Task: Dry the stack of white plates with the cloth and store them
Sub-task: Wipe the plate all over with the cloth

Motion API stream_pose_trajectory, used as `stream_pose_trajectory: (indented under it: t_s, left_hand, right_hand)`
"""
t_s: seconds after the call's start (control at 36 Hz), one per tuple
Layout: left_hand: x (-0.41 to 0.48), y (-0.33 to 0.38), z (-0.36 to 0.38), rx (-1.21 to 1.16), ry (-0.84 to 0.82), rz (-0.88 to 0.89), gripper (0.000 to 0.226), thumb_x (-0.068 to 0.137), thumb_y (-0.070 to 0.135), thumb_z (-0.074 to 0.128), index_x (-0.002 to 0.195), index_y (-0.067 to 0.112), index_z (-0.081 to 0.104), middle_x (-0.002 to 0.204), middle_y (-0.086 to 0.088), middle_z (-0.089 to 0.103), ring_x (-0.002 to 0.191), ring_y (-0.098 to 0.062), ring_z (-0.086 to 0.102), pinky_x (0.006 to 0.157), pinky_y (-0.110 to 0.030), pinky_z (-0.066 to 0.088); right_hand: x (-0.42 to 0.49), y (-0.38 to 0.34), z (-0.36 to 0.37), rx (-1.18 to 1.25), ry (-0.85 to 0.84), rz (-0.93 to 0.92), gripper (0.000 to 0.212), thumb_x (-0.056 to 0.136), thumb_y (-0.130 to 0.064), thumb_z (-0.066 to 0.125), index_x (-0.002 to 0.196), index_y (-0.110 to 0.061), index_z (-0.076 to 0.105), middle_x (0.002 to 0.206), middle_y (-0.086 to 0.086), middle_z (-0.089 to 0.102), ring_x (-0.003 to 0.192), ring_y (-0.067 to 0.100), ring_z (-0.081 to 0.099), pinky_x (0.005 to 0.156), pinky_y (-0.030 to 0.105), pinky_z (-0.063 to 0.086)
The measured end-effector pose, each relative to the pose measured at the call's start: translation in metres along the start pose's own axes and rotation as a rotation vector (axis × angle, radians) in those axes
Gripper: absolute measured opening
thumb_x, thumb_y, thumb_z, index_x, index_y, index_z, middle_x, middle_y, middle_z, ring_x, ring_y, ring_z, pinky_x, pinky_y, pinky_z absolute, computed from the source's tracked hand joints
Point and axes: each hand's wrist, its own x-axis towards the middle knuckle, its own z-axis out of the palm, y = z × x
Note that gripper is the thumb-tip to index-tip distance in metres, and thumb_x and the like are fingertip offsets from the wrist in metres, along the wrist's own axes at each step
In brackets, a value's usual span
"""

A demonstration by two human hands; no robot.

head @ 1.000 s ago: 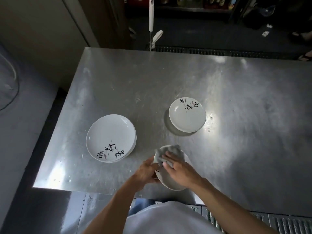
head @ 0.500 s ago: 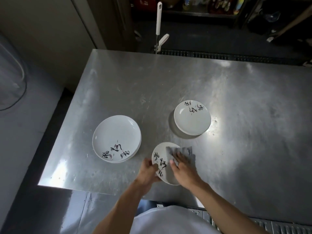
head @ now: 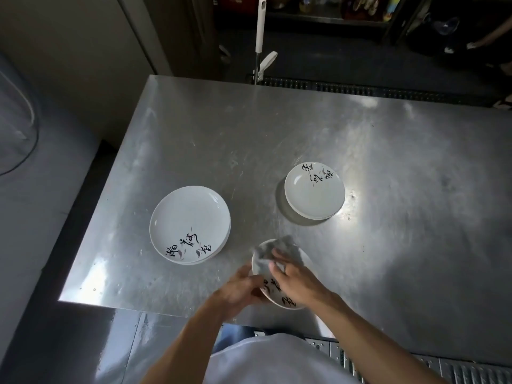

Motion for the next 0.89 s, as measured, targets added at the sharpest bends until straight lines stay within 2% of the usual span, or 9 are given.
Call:
stream_pose_trajectory:
  t_s: [0.11, 0.22, 0.33, 0.47, 0.58, 0.67, 0.75, 0.81, 0.89]
  left_hand:
    - [0.001, 0.006, -0.003, 0.041, -0.020, -0.008, 0.034, 0.089, 0.008, 0.063, 0.123, 0.010, 0.067, 0.120, -0.028, 0.069, 0.111, -0.043, 0.068, 0.097, -0.057, 0.056]
    - [0.000, 0.006, -0.003, 0.072, 0.011, -0.015, 0.044, 0.086, 0.006, 0.061, 0.130, 0.006, 0.061, 0.123, -0.028, 0.067, 0.114, -0.046, 0.066, 0.098, -0.061, 0.054]
    - [-0.001, 0.000, 0.004, -0.130, 0.149, 0.007, 0.062, 0.075, -0.006, 0.056, 0.135, 0.009, 0.056, 0.125, -0.032, 0.064, 0.110, -0.049, 0.066, 0.090, -0.061, 0.057]
    - [-0.003, -0.014, 0.014, -0.269, 0.228, -0.022, 0.045, 0.078, 0.000, 0.062, 0.121, 0.007, 0.049, 0.108, -0.025, 0.062, 0.088, -0.038, 0.069, 0.071, -0.050, 0.060]
    - [0.002, -0.007, 0.013, -0.162, 0.263, -0.016, 0.033, 0.081, 0.018, 0.066, 0.109, 0.010, 0.051, 0.101, -0.019, 0.063, 0.086, -0.034, 0.068, 0.070, -0.044, 0.060]
    - [0.002, -0.003, 0.011, -0.097, 0.197, 0.009, 0.037, 0.095, 0.003, 0.056, 0.130, 0.017, 0.053, 0.118, -0.020, 0.071, 0.098, -0.037, 0.072, 0.082, -0.049, 0.061]
    - [0.001, -0.001, 0.009, -0.096, 0.178, -0.003, 0.050, 0.093, -0.008, 0.050, 0.135, 0.017, 0.057, 0.114, -0.020, 0.072, 0.096, -0.035, 0.071, 0.082, -0.046, 0.060]
    - [0.000, 0.001, 0.010, -0.091, 0.180, -0.007, 0.053, 0.092, -0.010, 0.049, 0.135, 0.019, 0.058, 0.110, -0.019, 0.073, 0.094, -0.035, 0.070, 0.081, -0.046, 0.060]
    - [-0.003, 0.002, 0.010, -0.036, 0.149, -0.003, 0.046, 0.095, -0.008, 0.054, 0.135, 0.013, 0.056, 0.120, -0.022, 0.071, 0.103, -0.037, 0.071, 0.089, -0.050, 0.060]
  right_hand:
    - [-0.006, -0.004, 0.001, 0.062, -0.030, -0.100, 0.042, 0.108, -0.046, 0.033, 0.148, -0.046, 0.043, 0.163, -0.019, 0.025, 0.150, 0.000, 0.017, 0.125, 0.034, 0.018]
    - [-0.006, 0.006, -0.001, 0.010, -0.079, -0.064, 0.040, 0.105, -0.056, 0.027, 0.145, -0.061, 0.034, 0.162, -0.024, 0.021, 0.149, 0.003, 0.022, 0.121, 0.032, 0.025]
    - [0.011, 0.015, -0.002, -0.296, 0.043, 0.145, 0.053, 0.108, -0.045, 0.017, 0.159, -0.032, 0.022, 0.169, 0.001, 0.010, 0.155, 0.012, 0.002, 0.124, 0.037, -0.008]
    - [-0.001, 0.015, 0.009, 0.068, 0.072, 0.162, 0.055, 0.107, -0.045, 0.032, 0.157, -0.024, 0.028, 0.164, 0.004, 0.026, 0.151, 0.019, 0.022, 0.120, 0.029, 0.018]
    - [-0.011, 0.010, 0.012, 0.201, -0.002, 0.140, 0.062, 0.095, -0.073, 0.027, 0.147, -0.042, 0.044, 0.135, -0.004, 0.060, 0.128, 0.017, 0.054, 0.109, 0.038, 0.044]
    - [-0.008, 0.008, 0.012, 0.160, -0.059, 0.013, 0.051, 0.098, -0.069, 0.030, 0.146, -0.056, 0.037, 0.155, -0.017, 0.041, 0.144, 0.009, 0.038, 0.119, 0.038, 0.033]
    - [0.005, 0.010, 0.004, 0.015, 0.032, 0.093, 0.049, 0.105, -0.055, 0.029, 0.153, -0.044, 0.034, 0.167, -0.009, 0.017, 0.153, 0.014, 0.017, 0.122, 0.041, 0.027]
    - [0.009, 0.010, 0.001, -0.006, 0.093, 0.133, 0.050, 0.107, -0.048, 0.030, 0.156, -0.035, 0.032, 0.168, -0.002, 0.014, 0.155, 0.017, 0.010, 0.125, 0.040, 0.017]
    - [0.006, 0.009, 0.008, -0.056, -0.035, -0.090, 0.044, 0.107, -0.048, 0.030, 0.151, -0.047, 0.035, 0.166, -0.016, 0.016, 0.153, 0.002, 0.001, 0.125, 0.030, 0.002]
